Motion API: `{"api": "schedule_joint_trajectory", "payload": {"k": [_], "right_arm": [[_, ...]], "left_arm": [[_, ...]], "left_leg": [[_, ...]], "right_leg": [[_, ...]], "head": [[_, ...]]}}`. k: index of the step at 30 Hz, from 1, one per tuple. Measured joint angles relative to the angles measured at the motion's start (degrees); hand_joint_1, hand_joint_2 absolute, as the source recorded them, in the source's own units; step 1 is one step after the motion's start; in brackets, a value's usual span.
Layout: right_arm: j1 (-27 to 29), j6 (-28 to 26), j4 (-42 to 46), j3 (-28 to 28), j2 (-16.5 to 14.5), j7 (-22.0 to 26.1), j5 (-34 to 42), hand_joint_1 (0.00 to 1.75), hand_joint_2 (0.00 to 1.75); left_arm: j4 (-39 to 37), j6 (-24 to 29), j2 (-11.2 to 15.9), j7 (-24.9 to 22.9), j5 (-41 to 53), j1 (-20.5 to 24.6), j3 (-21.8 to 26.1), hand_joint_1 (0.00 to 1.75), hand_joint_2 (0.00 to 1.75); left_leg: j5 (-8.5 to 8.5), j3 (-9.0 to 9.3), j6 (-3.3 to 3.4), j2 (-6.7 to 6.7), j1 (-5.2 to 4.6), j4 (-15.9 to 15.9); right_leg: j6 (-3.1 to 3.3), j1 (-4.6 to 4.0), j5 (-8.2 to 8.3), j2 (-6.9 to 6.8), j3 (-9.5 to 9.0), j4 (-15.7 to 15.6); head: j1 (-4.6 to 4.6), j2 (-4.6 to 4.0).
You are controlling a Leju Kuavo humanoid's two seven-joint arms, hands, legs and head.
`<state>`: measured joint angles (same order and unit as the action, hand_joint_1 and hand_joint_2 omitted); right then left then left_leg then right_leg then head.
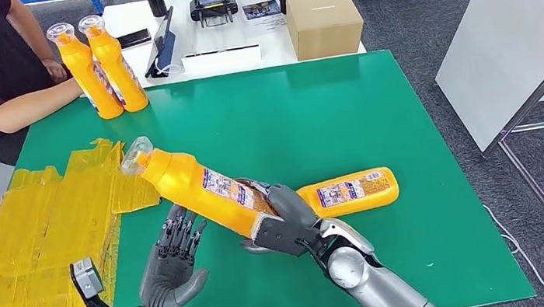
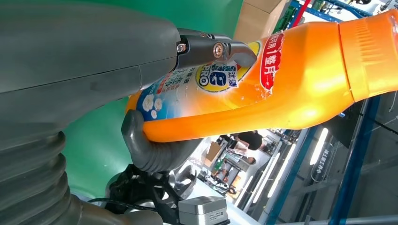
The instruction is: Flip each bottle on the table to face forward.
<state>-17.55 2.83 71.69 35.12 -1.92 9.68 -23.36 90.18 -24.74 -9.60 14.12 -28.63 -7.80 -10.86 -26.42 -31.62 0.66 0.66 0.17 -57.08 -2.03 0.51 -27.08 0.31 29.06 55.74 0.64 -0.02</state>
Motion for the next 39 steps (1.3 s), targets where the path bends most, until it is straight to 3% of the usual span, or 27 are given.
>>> {"api": "schedule_joint_trajectory", "payload": {"k": [11, 20, 28, 32, 39], "right_arm": [[-0.86, -0.8, -4.47, 3.65, -3.66, 0.19, -1.57, 1.75, 1.75], [-0.17, -0.56, -12.27, 13.1, -7.66, 1.7, -3.44, 1.75, 1.75], [-2.15, -0.61, -19.34, 15.68, -9.72, 2.75, -2.62, 1.75, 1.75], [-2.82, -0.62, -21.12, 16.17, -10.3, 2.92, -2.49, 1.75, 1.75], [-3.47, -0.62, -22.52, 16.54, -10.84, 3.03, -2.44, 1.75, 1.75]], "left_arm": [[-0.88, 1.26, -0.02, 0.04, -2.65, 0.51, -0.71, 0.0, 1.75], [-2.11, 2.04, -0.1, -1.13, -5.1, 0.62, 2.25, 0.0, 1.75], [-3.2, 2.1, -0.07, -1.85, -5.4, 0.2, 4.33, 0.0, 1.75], [-3.33, 2.15, -0.05, -1.88, -5.67, 0.08, 4.72, 1.7, 1.75], [-3.49, 2.18, -0.04, -1.88, -5.75, -0.05, 5.38, 1.75, 1.75]], "left_leg": [[0.0, -0.01, 0.0, 0.02, 0.02, 0.01], [0.01, -0.1, -0.02, 0.04, 0.03, 0.01], [0.02, -0.1, -0.03, 0.08, 0.04, 0.0], [0.02, -0.1, -0.03, 0.08, 0.04, 0.0], [0.02, -0.1, -0.03, 0.08, 0.04, 0.0]], "right_leg": [[0.01, -0.04, -0.01, 0.01, 0.04, 0.01], [0.02, -0.04, -0.01, 0.01, 0.17, 0.01], [0.02, 0.02, -0.01, 0.02, 0.18, 0.0], [0.02, 0.03, -0.01, 0.02, 0.2, 0.0], [0.02, 0.03, -0.01, 0.02, 0.21, 0.0]], "head": [[0.01, 0.0], [0.01, 0.0], [-0.01, 0.0], [0.01, 0.0], [0.01, 0.0]]}}
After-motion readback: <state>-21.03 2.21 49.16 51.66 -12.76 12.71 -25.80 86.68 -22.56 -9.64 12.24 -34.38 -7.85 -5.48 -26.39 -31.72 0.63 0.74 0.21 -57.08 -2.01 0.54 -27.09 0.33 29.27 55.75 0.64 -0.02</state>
